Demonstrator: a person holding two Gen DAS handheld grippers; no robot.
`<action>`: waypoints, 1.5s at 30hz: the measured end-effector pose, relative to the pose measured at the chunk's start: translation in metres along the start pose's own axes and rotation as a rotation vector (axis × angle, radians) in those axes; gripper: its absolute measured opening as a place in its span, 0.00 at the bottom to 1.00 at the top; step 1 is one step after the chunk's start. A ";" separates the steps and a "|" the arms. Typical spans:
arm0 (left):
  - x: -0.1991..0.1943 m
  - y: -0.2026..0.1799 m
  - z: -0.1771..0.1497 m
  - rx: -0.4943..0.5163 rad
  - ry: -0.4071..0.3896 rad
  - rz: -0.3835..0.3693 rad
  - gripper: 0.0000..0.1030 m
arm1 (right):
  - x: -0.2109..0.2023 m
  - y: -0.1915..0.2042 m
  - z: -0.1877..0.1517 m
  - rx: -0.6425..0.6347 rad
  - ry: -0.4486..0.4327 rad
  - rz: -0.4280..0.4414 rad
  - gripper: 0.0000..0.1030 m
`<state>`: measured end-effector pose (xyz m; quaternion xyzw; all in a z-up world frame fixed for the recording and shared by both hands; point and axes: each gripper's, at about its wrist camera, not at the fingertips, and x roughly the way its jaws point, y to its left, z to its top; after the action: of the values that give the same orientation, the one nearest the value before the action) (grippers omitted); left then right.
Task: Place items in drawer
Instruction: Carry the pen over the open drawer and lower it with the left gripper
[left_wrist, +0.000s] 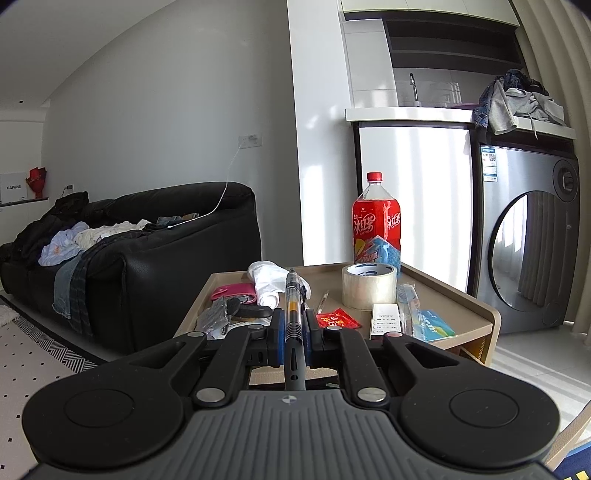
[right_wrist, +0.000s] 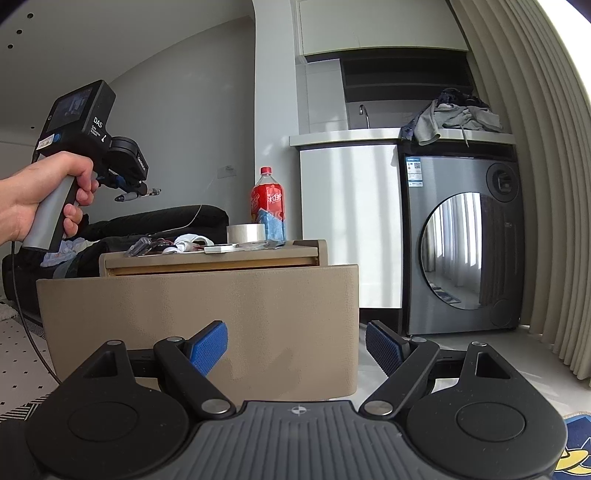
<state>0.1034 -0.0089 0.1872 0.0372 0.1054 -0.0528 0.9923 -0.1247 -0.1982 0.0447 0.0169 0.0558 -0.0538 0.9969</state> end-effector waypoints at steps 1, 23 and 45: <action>-0.002 -0.001 -0.003 0.001 0.000 -0.001 0.11 | 0.000 0.001 0.000 0.000 0.001 0.002 0.83; 0.000 -0.009 -0.074 -0.086 0.102 -0.013 0.11 | 0.011 0.014 -0.012 -0.026 0.056 0.035 0.83; 0.004 -0.011 -0.084 -0.087 0.116 -0.024 0.11 | 0.017 0.017 -0.021 -0.034 0.089 0.035 0.83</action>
<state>0.0886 -0.0133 0.1036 -0.0042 0.1652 -0.0577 0.9846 -0.1085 -0.1823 0.0222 0.0034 0.1007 -0.0347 0.9943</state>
